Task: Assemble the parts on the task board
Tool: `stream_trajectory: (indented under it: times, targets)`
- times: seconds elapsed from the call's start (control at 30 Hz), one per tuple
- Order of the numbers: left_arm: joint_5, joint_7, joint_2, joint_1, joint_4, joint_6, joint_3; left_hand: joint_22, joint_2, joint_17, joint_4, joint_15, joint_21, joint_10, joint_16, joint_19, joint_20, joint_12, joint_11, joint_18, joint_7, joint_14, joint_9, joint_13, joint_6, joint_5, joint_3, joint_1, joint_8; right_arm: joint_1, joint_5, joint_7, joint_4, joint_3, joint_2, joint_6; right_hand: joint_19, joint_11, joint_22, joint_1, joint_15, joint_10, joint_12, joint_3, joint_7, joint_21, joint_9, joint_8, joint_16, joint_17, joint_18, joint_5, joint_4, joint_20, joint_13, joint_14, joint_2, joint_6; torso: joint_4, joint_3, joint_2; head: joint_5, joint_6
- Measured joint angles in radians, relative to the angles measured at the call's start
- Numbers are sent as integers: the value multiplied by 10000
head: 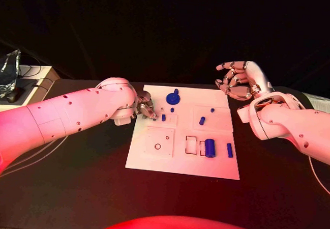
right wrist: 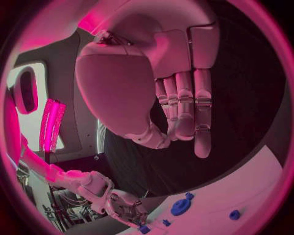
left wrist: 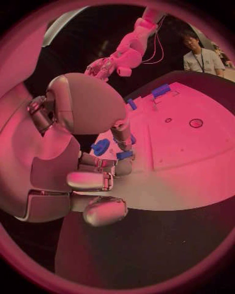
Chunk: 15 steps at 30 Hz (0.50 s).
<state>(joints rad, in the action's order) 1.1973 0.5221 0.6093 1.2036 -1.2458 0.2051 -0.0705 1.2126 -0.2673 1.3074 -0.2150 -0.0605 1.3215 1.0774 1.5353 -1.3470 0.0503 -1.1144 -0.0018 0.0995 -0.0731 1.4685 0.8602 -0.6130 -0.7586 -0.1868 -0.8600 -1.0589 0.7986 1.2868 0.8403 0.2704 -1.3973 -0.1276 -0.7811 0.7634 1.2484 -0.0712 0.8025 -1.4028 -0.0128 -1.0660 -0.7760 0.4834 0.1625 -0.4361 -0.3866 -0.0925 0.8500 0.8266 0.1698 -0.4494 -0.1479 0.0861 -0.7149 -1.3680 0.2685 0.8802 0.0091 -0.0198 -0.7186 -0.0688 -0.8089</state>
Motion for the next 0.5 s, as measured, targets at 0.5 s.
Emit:
stream_trajectory:
  times: [0.5]
  targets:
    - [-59,5,12,13,111,112,-10,22,-36,0,262,0,-41,1,-37,0,0,-37,0,0,33,0,11,7,-33,31,-279,271,147,0,4,-4,-2,0,-8,-3,0,-3,1,0,0,-3,0,0,-16,0,1,0,-38,-2,0,0,-1,0,-1,0,0,-15,-5,-6,3,-5,-17]
